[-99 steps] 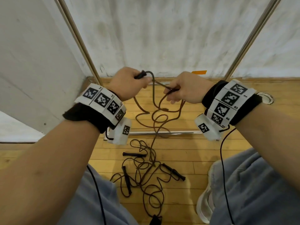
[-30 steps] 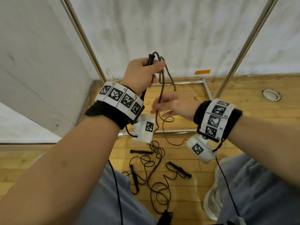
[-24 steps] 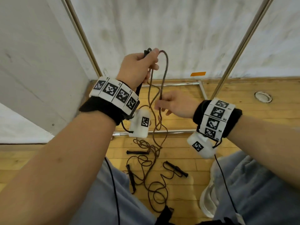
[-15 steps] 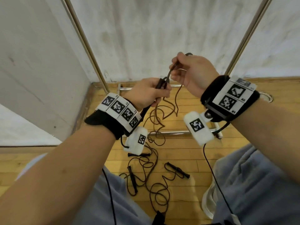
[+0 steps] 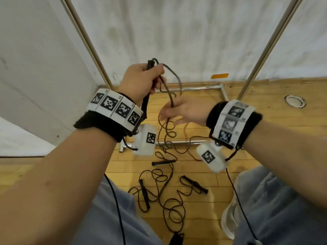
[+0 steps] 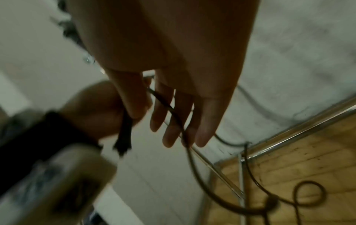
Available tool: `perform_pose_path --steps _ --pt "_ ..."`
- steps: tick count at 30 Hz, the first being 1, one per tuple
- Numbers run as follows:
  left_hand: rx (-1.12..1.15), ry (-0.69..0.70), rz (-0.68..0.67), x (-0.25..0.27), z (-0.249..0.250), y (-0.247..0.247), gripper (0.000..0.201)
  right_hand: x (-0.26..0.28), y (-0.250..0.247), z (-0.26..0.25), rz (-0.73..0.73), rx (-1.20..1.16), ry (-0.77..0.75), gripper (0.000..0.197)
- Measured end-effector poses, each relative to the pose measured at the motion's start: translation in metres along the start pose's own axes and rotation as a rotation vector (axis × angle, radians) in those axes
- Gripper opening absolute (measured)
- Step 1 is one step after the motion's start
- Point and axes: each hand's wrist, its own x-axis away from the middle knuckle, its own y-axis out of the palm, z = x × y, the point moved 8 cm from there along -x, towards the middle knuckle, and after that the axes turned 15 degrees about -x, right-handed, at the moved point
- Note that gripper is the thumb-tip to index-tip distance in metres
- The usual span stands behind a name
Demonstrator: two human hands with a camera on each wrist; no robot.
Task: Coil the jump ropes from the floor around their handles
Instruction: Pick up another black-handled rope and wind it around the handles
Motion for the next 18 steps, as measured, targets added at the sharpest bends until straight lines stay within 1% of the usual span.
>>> perform_pose_path --steps 1,2,3,4,6,7,8,9,11,12,13,15,18 --pt "0.032 -0.014 0.015 -0.001 0.0 -0.002 0.018 -0.003 0.008 0.009 -0.008 0.1 0.012 0.01" --pt "0.05 -0.025 0.037 -0.003 -0.001 -0.004 0.018 -0.005 0.013 0.015 -0.007 0.182 0.016 0.011" --pt "0.055 -0.035 0.062 -0.004 -0.003 -0.006 0.019 -0.007 0.013 0.019 0.002 0.231 0.016 0.013" --pt "0.047 -0.048 0.09 -0.005 -0.006 -0.008 0.022 -0.007 0.01 0.017 0.028 0.229 0.012 0.015" --pt "-0.03 -0.09 0.129 -0.007 -0.014 -0.01 0.035 -0.006 -0.009 0.003 0.143 0.097 -0.039 0.015" --pt "-0.09 -0.111 0.12 -0.007 -0.019 -0.009 0.044 -0.004 -0.022 -0.008 0.222 -0.012 -0.085 0.015" --pt "-0.143 -0.126 0.079 -0.006 -0.024 -0.006 0.051 0.0 -0.034 -0.019 0.297 -0.127 -0.139 0.015" --pt "-0.168 -0.127 0.009 -0.005 -0.028 0.002 0.053 0.004 -0.045 -0.03 0.359 -0.232 -0.194 0.015" --pt "-0.179 -0.082 -0.172 0.003 -0.031 0.024 0.043 0.01 -0.058 -0.042 0.441 -0.426 -0.273 0.016" --pt "-0.193 -0.042 -0.244 0.008 -0.031 0.035 0.034 0.013 -0.062 -0.046 0.46 -0.512 -0.292 0.018" --pt "-0.201 -0.007 -0.286 0.011 -0.029 0.043 0.024 0.014 -0.064 -0.049 0.468 -0.575 -0.303 0.019" --pt "-0.173 0.011 -0.295 0.014 -0.027 0.049 0.011 0.017 -0.068 -0.054 0.474 -0.656 -0.332 0.021" --pt "-0.135 0.011 -0.273 0.014 -0.023 0.047 0.008 0.024 -0.079 -0.061 0.523 -0.755 -0.396 0.023"
